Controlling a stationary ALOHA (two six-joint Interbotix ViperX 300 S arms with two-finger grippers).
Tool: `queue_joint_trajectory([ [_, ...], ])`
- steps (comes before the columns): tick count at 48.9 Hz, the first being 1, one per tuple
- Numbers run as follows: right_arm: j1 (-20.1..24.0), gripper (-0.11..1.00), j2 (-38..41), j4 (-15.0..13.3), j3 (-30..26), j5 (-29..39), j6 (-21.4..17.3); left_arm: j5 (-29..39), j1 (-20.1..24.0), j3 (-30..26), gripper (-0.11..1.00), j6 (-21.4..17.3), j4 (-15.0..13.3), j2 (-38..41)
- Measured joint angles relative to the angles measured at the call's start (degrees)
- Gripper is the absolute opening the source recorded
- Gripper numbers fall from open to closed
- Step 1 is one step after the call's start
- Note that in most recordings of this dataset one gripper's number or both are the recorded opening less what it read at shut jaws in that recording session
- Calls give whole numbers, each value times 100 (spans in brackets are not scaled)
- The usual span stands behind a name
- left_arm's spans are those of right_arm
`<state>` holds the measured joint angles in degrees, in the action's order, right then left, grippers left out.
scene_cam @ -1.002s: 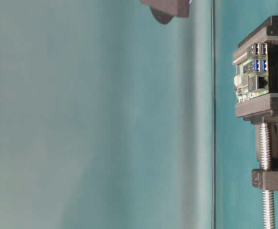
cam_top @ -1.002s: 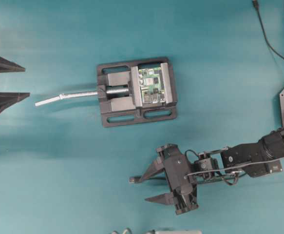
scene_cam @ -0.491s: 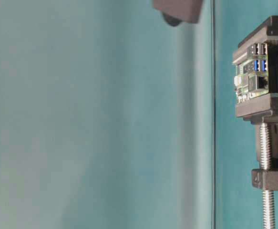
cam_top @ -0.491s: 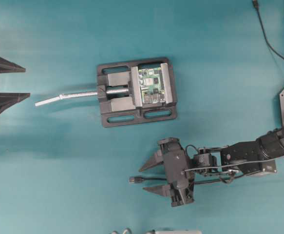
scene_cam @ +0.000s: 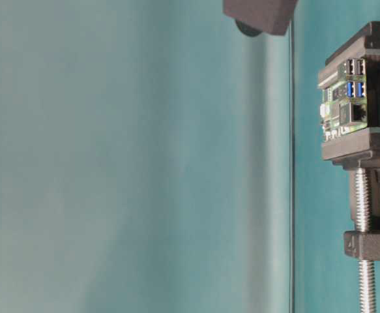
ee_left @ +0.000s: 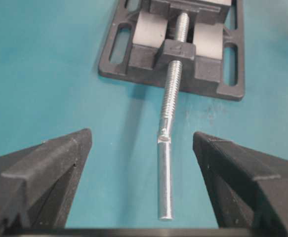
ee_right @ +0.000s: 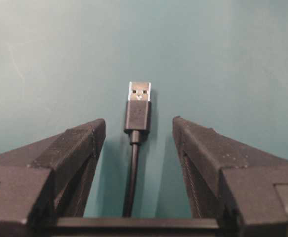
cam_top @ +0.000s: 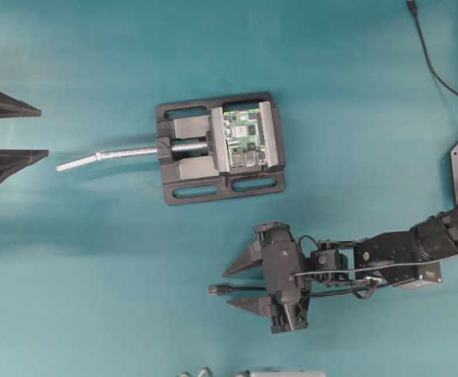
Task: Insert the USB into the fixed PCB.
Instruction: 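Close the right gripper firmly on the black USB plug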
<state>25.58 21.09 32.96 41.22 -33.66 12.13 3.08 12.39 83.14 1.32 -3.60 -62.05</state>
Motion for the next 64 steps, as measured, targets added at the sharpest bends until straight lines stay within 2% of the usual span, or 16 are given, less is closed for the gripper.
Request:
queue_joint_trajectory([
  [6, 62, 62, 79, 18, -44, 9, 0, -18, 0, 0, 99, -9, 0, 0],
  [26, 132, 37, 202, 18, -70, 114, -9, -35, 0, 0, 99, -9, 0, 0],
  [39, 185, 33, 193, 18, -79, 237, 9, -35, 0, 9, 99, 0, 0, 0],
  [47, 220, 22, 193, 26, -88, 308, 0, -44, 0, 9, 99, -9, 0, 0],
  [64, 264, 21, 185, 35, -88, 360, 0, -70, 0, 44, 99, 0, 0, 0],
])
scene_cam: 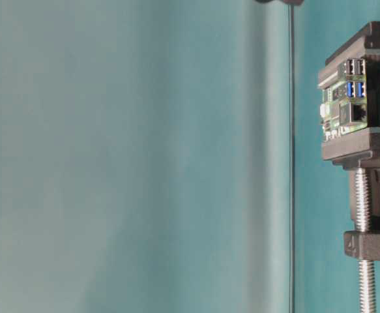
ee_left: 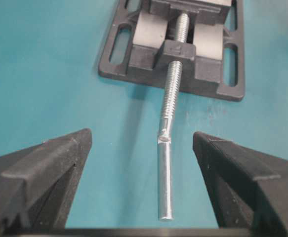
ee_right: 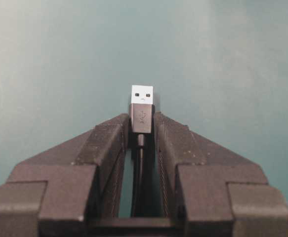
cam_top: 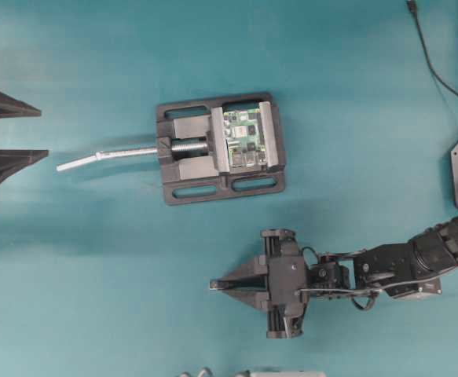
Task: Insert the USB into the fixed PCB.
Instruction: 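Close the right gripper firmly on the black USB plug, then swing the right gripper with the USB plug toward the board's ports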
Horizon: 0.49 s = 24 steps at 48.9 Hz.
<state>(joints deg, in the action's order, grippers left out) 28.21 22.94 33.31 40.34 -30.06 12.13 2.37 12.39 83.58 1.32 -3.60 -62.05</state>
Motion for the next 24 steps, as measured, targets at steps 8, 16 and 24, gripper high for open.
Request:
queue_joint_trajectory([
  [8, 123, 21, 18, 9, 185, -422, 0, -281, 0, 176, 99, 26, 0, 0],
  [16, 369, 21, 18, 457, 343, -1037, 79, -633, 0, 439, 99, 264, 0, 0],
  [24, 589, 21, 18, 1213, 352, -1362, 519, -694, 0, 475, 99, 343, 0, 0],
])
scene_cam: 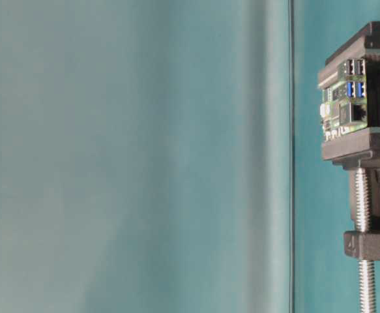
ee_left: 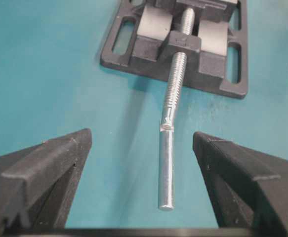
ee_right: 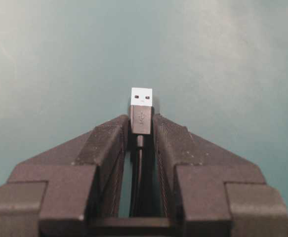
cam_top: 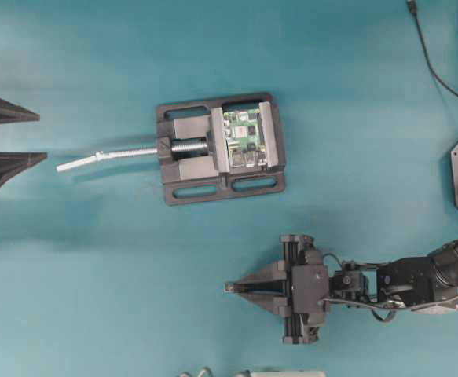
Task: Insert the USB into the fixed PCB.
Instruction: 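Swing the right gripper with the USB plug toward the board's ports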
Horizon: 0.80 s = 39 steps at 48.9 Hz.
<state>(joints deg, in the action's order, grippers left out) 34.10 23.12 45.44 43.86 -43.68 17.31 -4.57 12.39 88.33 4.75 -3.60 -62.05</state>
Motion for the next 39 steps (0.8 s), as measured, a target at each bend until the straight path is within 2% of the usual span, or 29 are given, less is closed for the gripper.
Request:
queue_joint_trajectory([
  [8, 211, 21, -132, 1011, -9, -343, 932, 0, 18, 9, 99, 0, 0, 0],
  [16, 413, 21, -352, 2021, -18, -800, 1644, 9, 18, 18, 99, 0, 0, -62],
  [24, 580, 21, -396, 2777, -132, -1283, 1995, 9, 18, 18, 99, 0, 0, -114],
  [30, 773, 21, -396, 3445, -255, -1898, 2153, 9, 18, 26, 99, 0, 0, -123],
  [39, 800, 21, -264, 4403, -466, -2470, 2435, 18, 18, 26, 99, 0, 0, -123],
])
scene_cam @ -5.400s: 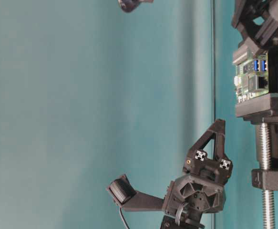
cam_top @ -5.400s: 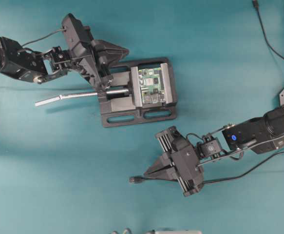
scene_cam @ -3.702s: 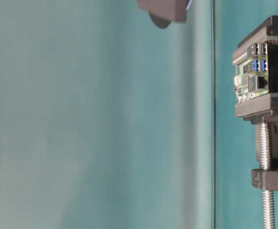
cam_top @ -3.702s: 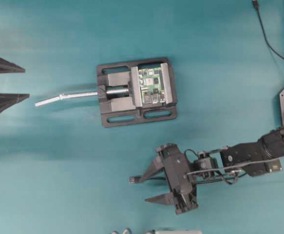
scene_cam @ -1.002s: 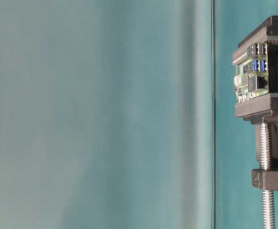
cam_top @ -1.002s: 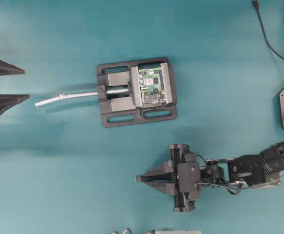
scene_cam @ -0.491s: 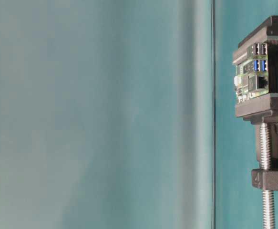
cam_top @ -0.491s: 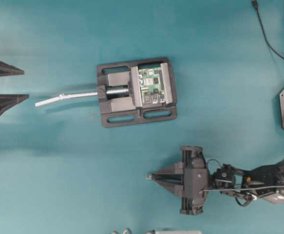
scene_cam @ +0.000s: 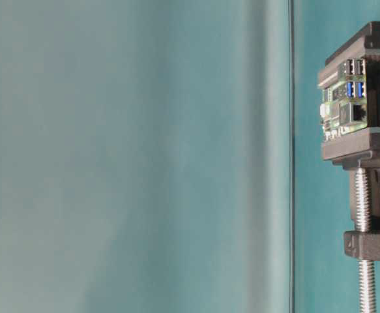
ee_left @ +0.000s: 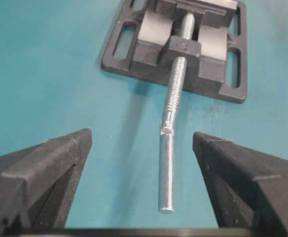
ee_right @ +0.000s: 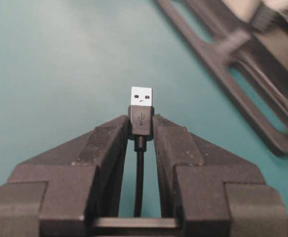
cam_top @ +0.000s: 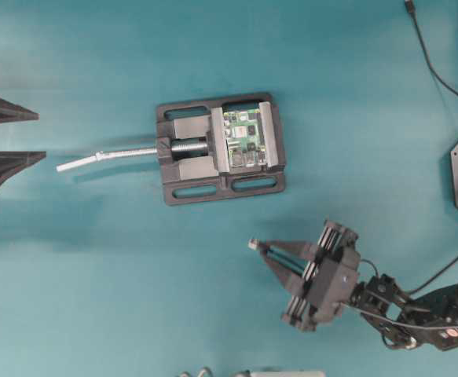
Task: Insert the USB into the fixed PCB.
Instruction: 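Swing the right gripper with the USB plug toward the board's ports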
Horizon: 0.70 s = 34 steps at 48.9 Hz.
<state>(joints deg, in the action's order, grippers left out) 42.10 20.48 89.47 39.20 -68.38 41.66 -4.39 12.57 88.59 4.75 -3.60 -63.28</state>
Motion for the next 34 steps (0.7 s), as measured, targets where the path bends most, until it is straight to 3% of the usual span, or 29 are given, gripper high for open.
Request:
queue_joint_trajectory([
  [13, -9, 21, 352, 1204, -404, -993, -9, 0, 0, 0, 99, 0, 0, 0],
  [16, -26, 21, 396, 1371, -483, -1213, -26, 0, 0, 0, 99, 0, 0, 0],
  [34, -606, 21, 958, 1679, -1529, -2074, -167, 0, 0, 0, 99, 0, 0, 0],
])
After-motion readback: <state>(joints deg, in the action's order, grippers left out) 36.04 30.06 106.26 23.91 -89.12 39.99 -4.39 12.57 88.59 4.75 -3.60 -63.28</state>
